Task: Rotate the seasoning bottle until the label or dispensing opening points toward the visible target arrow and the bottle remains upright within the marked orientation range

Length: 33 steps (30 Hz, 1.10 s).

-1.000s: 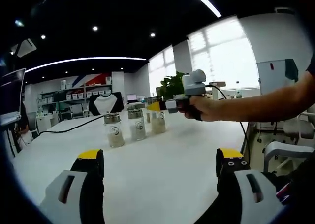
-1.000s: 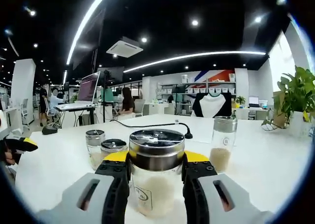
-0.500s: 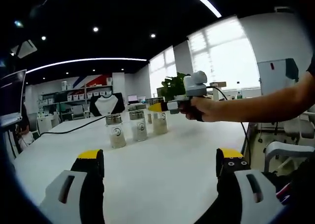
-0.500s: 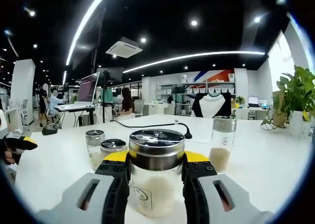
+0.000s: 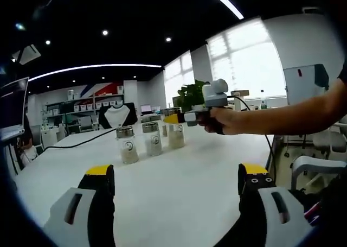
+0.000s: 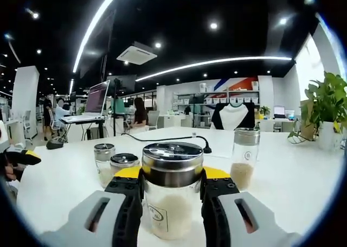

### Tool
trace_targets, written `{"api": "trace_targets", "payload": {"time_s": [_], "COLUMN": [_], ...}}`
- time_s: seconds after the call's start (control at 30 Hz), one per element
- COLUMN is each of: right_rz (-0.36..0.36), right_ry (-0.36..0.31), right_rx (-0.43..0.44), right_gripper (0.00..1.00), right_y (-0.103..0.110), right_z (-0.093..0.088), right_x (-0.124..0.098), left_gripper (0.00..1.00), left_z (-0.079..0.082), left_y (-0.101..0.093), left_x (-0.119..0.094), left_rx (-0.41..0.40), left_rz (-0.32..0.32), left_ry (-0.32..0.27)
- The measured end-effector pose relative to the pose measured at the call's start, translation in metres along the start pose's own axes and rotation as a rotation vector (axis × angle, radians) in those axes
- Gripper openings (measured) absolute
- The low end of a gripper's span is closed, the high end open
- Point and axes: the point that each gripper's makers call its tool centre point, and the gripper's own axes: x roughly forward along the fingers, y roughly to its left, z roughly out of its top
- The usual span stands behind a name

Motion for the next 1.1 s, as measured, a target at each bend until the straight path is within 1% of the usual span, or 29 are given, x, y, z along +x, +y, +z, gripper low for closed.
{"api": "trace_targets", "payload": {"time_s": [0.4,0.87,1.1], "right_rz": [0.001,-0.009,0.003], "right_ry": [-0.004,0.001,0.004], "right_rx": [0.000,-0.003,-0.002], "right_gripper": [0.39,0.39,0.39], "right_y": [0.0008,0.0028,0.0031], "right_z": [-0.0001,-0.0003,-0.0005], "right_x": [-0.0003,0.0030,0.0017], "left_gripper": [1.00,1.00,1.00], "left_z": [-0.0031,-0.0020,0.0004], "left_y": [-0.0049,-0.0018,-0.0001], "left_x": [0.0037,0.0020,-0.0001], "left_rx": [0.000,0.001,0.001], "left_rz": [-0.011,-0.004,0.000], "left_ry": [0.011,0.009,0.000]}}
